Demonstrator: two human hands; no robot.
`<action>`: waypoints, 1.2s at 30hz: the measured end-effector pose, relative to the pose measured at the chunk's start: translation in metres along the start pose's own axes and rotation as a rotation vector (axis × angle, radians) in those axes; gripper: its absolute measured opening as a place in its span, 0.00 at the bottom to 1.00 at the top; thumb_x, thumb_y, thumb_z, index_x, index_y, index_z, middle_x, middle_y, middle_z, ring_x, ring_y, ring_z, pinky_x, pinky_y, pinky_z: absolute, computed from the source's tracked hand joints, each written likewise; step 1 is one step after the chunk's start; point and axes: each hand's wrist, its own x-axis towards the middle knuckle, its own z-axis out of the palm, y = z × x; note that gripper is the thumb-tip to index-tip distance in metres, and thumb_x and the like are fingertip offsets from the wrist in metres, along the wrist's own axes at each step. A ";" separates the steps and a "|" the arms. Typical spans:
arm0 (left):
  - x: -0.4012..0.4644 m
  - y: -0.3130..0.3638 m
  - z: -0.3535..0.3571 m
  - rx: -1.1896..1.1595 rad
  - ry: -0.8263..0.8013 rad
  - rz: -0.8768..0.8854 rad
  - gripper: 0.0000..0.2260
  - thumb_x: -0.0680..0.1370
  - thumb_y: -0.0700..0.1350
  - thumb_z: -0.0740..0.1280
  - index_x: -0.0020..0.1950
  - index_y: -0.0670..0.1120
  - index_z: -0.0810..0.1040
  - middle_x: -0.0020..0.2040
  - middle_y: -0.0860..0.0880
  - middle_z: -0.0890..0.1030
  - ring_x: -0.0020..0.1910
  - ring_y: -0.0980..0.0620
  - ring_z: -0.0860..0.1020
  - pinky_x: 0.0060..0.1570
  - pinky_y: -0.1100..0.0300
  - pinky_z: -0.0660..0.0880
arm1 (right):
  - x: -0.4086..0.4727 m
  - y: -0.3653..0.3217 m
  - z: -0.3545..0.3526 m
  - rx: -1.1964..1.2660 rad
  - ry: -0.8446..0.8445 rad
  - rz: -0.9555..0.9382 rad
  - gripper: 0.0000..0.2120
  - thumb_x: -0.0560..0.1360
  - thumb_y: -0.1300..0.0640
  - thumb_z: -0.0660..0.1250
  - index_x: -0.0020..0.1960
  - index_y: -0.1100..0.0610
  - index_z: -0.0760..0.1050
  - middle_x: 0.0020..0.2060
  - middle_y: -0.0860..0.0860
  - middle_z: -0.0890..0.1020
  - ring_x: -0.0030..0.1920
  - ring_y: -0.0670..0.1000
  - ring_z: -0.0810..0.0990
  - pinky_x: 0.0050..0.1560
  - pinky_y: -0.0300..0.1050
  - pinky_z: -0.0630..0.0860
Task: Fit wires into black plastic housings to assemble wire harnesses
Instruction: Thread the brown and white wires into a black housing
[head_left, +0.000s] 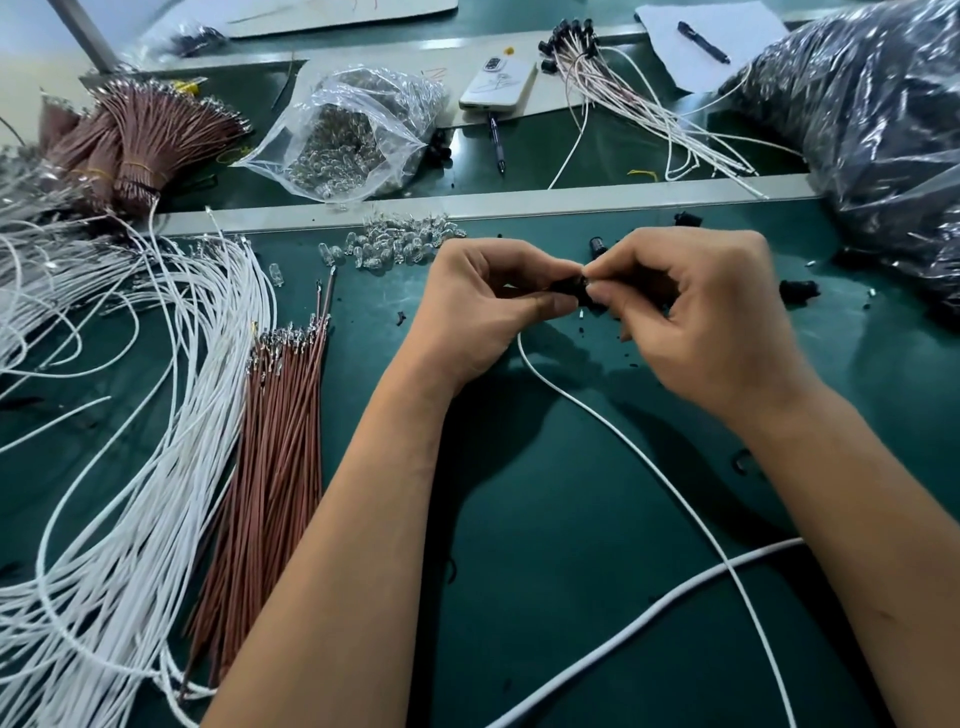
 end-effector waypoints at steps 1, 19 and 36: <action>0.000 0.000 0.000 0.014 -0.002 -0.001 0.13 0.68 0.26 0.75 0.47 0.40 0.85 0.41 0.47 0.87 0.42 0.53 0.85 0.48 0.63 0.79 | 0.000 0.000 0.000 0.004 -0.013 0.016 0.02 0.75 0.66 0.75 0.47 0.61 0.85 0.37 0.50 0.85 0.36 0.46 0.80 0.39 0.36 0.75; 0.000 0.002 0.004 0.162 0.028 0.038 0.09 0.68 0.28 0.77 0.46 0.37 0.85 0.42 0.42 0.87 0.43 0.46 0.86 0.50 0.53 0.82 | -0.001 0.003 -0.007 0.127 -0.080 0.160 0.03 0.75 0.66 0.76 0.46 0.59 0.85 0.35 0.48 0.84 0.33 0.48 0.80 0.35 0.48 0.78; 0.000 0.002 0.008 0.024 0.052 0.074 0.09 0.67 0.28 0.77 0.44 0.38 0.84 0.43 0.38 0.86 0.44 0.41 0.86 0.50 0.51 0.83 | 0.001 0.006 0.003 0.754 -0.007 0.489 0.03 0.77 0.66 0.73 0.47 0.61 0.84 0.33 0.54 0.85 0.32 0.49 0.81 0.33 0.40 0.81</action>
